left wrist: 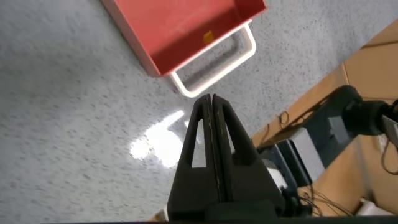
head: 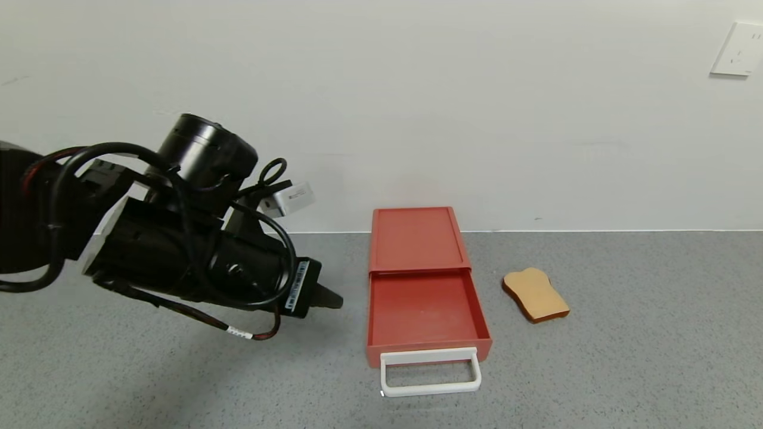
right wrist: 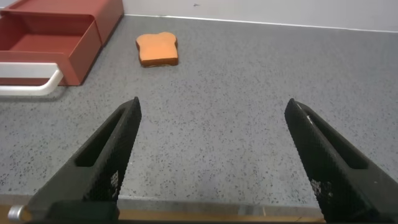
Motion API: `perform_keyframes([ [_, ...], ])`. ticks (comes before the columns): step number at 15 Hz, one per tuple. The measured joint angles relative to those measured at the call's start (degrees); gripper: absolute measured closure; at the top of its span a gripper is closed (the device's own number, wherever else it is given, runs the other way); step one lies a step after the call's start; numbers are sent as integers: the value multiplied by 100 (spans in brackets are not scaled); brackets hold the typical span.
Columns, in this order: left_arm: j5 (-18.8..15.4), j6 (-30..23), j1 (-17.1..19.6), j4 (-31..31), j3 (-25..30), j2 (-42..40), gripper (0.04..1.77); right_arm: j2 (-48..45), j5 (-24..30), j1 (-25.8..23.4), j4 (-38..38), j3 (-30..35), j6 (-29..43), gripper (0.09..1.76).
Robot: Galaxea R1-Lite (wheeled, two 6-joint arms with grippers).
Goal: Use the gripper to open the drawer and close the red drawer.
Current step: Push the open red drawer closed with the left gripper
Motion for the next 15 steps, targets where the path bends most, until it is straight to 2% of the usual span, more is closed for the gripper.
perform_keyframes([
  [4,-280,438,286,-1191,1014,-524,170,2,0,2,-2,0,-2,15],
  [6,-503,639,375,-1536,1386,-703,170,0,2,0,-2,0,0,15],
  [9,-562,739,419,-1691,1640,-857,170,2,0,0,-2,0,-2,15],
  [15,-564,741,424,-1696,1684,-922,170,0,2,0,-2,0,-2,15],
])
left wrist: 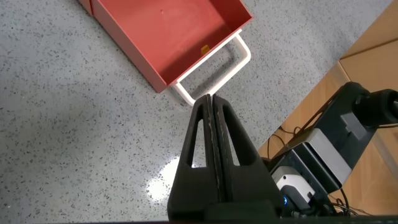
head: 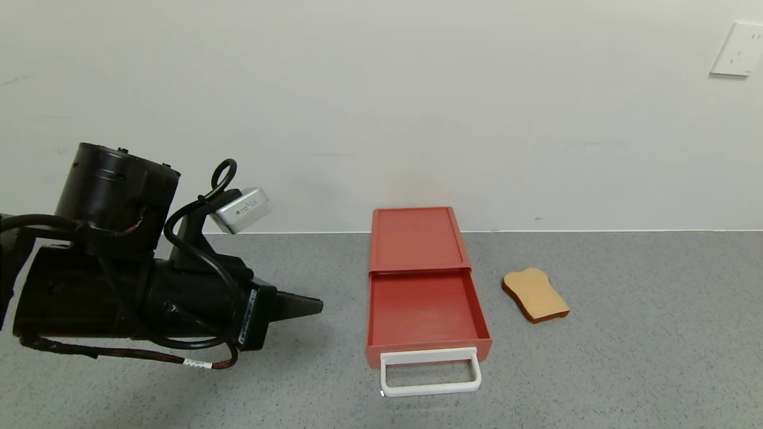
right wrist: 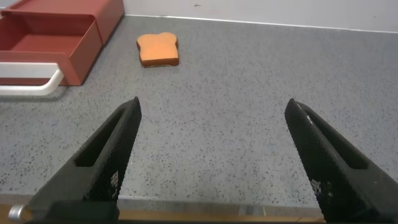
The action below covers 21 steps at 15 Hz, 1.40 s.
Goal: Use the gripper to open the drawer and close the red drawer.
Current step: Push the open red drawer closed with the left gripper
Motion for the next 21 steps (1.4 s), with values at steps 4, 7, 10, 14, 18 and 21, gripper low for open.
perform_keyframes([
  [4,6,2,-10,11,6,-5,170,0,-2,0,0,0,0,15],
  [7,24,-5,-38,0,22,28,170,0,-2,0,0,0,2,15],
  [10,85,-94,-256,2,-57,84,170,0,-2,0,0,0,0,15],
  [14,597,-631,-788,2,-304,246,170,0,-2,0,0,0,0,15],
  [18,1430,-1526,-1353,352,-951,657,170,0,0,0,0,0,0,15],
  [21,1990,-2097,-1712,1009,-1631,1167,170,0,0,0,0,0,2,15],
])
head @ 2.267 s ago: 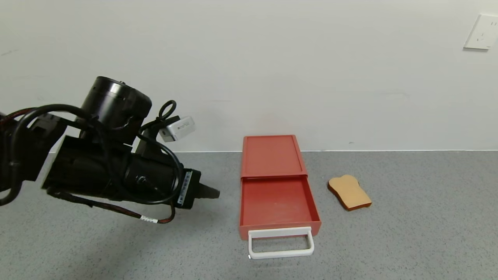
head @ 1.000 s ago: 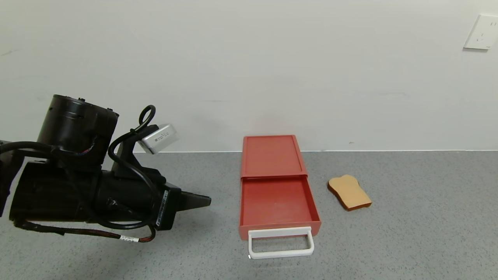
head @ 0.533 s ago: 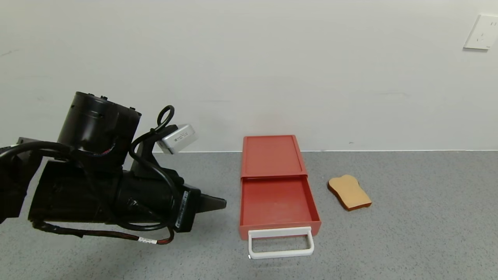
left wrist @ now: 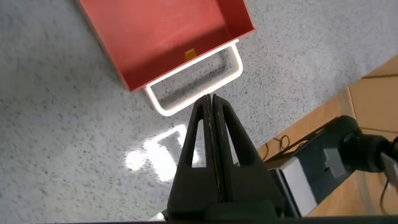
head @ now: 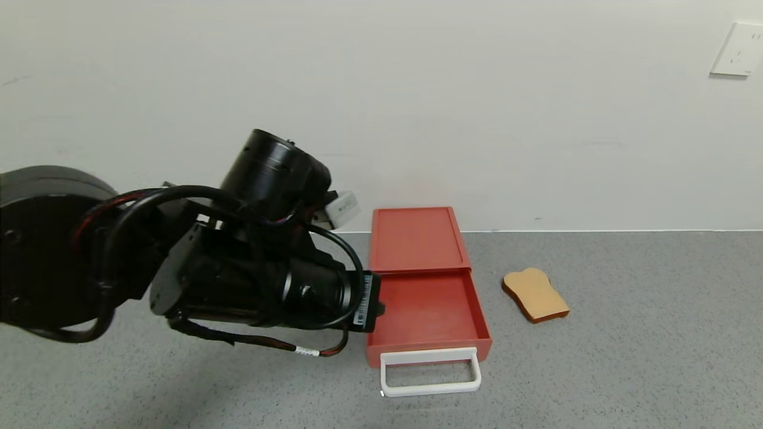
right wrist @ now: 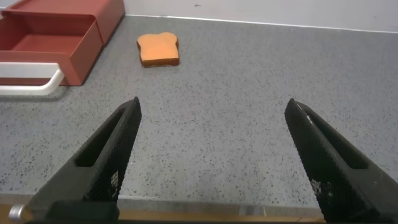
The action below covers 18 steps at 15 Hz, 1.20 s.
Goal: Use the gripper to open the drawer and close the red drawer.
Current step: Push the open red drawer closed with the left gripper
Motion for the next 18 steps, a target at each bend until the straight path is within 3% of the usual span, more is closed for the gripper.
perform_keyframes([
  [3,277,-452,-258,1067,-719,551,170,0,-2,0,2,0,0,15],
  [5,384,-789,-421,1441,-1130,931,170,2,-2,0,0,0,0,15],
  [10,680,-1257,-870,1786,-1552,1659,170,0,0,0,-2,0,2,15],
  [18,722,-1999,-1202,1918,-1842,2428,170,0,0,0,-4,0,6,15],
])
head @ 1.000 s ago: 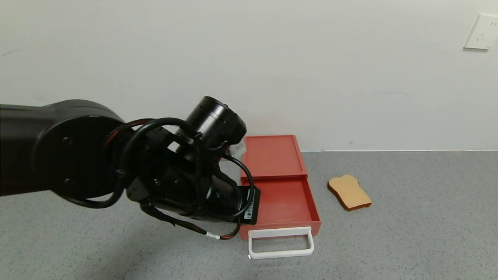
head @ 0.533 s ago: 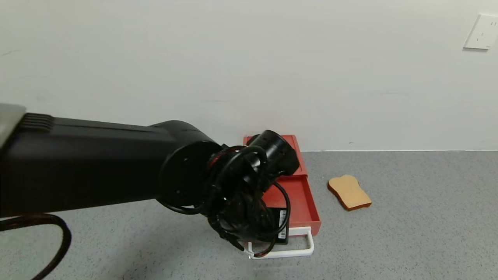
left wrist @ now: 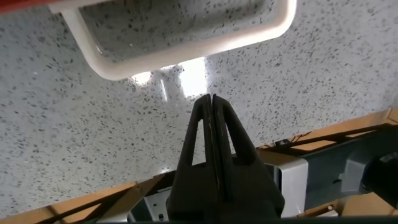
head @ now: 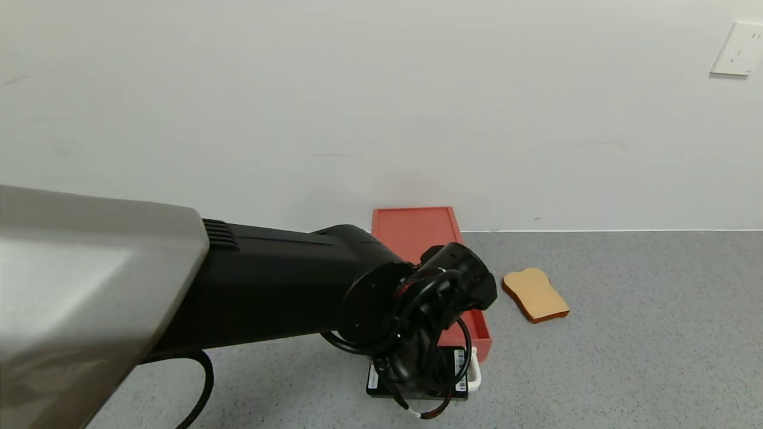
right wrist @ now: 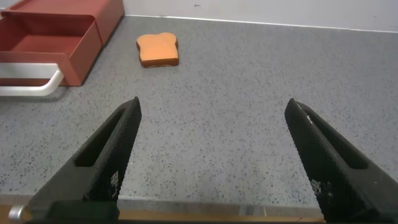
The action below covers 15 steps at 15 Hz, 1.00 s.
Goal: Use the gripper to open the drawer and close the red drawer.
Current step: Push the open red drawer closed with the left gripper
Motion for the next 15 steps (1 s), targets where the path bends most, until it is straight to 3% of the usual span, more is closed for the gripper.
perform_keyframes([
  [7,20,-280,-252,105,66,300,170,0,0,0,-2,0,2,15],
  [15,394,-507,-324,55,11,623,170,0,5,0,0,0,-4,15],
])
